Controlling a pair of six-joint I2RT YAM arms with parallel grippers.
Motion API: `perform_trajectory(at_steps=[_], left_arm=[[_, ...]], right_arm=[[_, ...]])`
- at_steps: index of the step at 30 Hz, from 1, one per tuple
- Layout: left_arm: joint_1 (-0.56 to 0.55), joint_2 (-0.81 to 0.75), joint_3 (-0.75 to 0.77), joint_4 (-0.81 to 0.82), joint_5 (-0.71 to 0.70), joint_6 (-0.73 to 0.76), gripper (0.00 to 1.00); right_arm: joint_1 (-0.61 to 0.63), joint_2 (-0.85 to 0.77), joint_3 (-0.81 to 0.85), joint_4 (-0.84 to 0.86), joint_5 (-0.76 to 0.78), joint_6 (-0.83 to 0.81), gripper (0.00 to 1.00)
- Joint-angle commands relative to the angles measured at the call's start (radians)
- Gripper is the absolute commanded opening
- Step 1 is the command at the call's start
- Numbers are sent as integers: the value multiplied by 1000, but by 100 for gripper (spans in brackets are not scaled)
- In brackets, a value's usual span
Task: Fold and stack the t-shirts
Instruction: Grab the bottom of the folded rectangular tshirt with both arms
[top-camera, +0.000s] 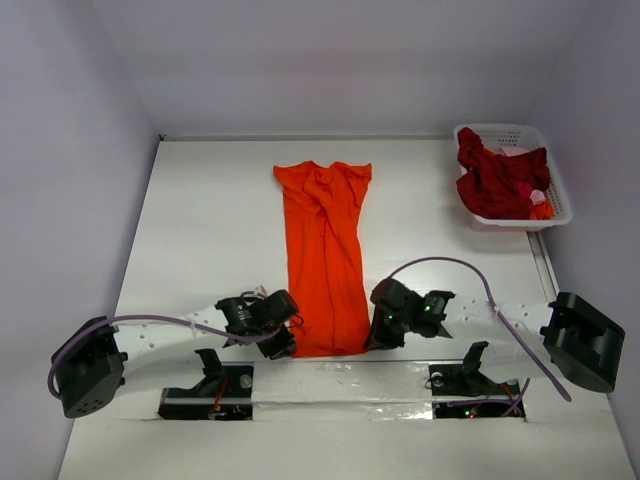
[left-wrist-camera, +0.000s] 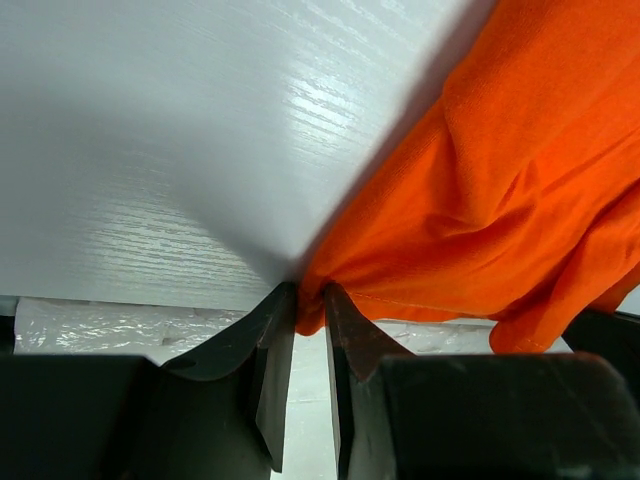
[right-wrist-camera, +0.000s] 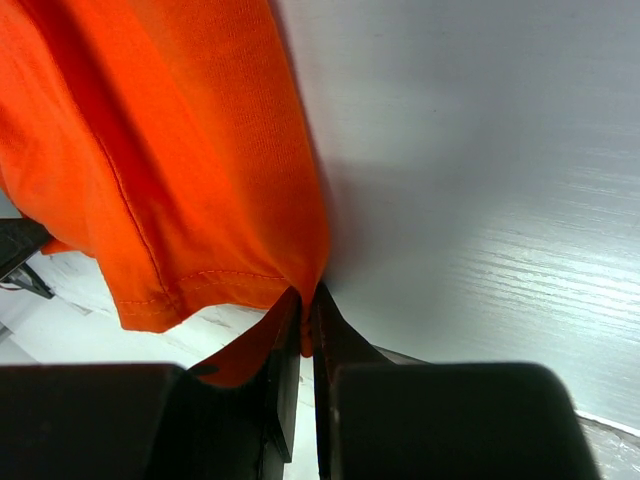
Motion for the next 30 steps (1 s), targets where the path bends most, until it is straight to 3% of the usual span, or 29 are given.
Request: perform_trajectory(at_steps=[1,10,15,22,30], left_arm=[[-7,14,38,-16,-24,-6,16],[-7,26,47,-15,-25,-3,15],[-7,40,44,-7,-16,0,0],[-7,54,53,-7,-16,9,0],[-7,20,142,-83,-53,12,0]], right_arm=[[10,8,21,-9,20,-13,12],[10,8,25,-11,23,-16,12],[10,8,25,-8,20,-18,10],[10,3,25,-5,20,-21,9],[10,-58,91,-106,83,-36,0]])
